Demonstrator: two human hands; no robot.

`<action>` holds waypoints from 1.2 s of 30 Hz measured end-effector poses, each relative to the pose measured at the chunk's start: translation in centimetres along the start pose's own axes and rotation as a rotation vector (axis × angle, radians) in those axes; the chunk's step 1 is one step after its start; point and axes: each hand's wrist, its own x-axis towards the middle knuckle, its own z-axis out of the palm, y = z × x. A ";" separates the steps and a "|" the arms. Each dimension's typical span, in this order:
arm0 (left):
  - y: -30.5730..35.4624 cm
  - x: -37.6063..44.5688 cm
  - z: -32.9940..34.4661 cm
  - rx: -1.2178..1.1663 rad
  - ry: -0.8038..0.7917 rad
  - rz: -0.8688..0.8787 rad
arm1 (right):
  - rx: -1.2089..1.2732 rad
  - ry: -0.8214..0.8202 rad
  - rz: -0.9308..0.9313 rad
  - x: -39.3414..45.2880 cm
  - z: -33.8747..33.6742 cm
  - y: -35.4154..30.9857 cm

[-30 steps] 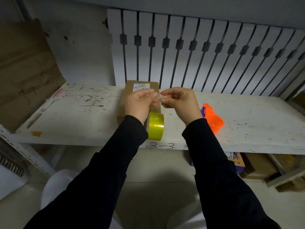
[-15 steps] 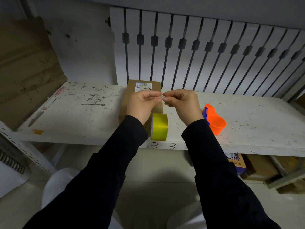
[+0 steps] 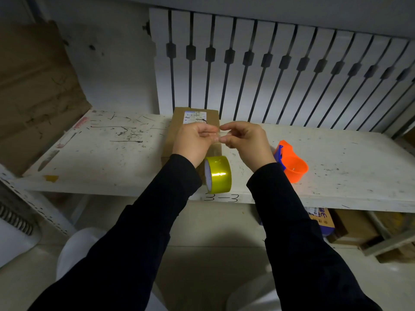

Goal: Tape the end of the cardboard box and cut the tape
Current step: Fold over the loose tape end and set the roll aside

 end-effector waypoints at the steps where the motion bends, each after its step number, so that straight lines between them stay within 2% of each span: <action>1: 0.0 0.0 0.0 0.008 -0.006 -0.004 | 0.000 -0.001 0.002 0.0 0.0 0.0; 11: 0.2 0.0 0.1 0.046 -0.009 -0.030 | -0.039 0.029 -0.017 0.4 0.4 0.3; 21: 0.0 -0.3 0.0 0.143 0.071 0.022 | -0.113 0.020 -0.044 -0.1 0.8 -0.2; 32: -0.2 0.0 0.1 0.205 0.034 0.006 | -0.283 0.013 -0.022 0.1 0.8 -0.1; 36: -0.3 0.2 0.0 0.154 -0.014 -0.022 | -0.221 -0.004 0.015 -0.1 0.6 -0.5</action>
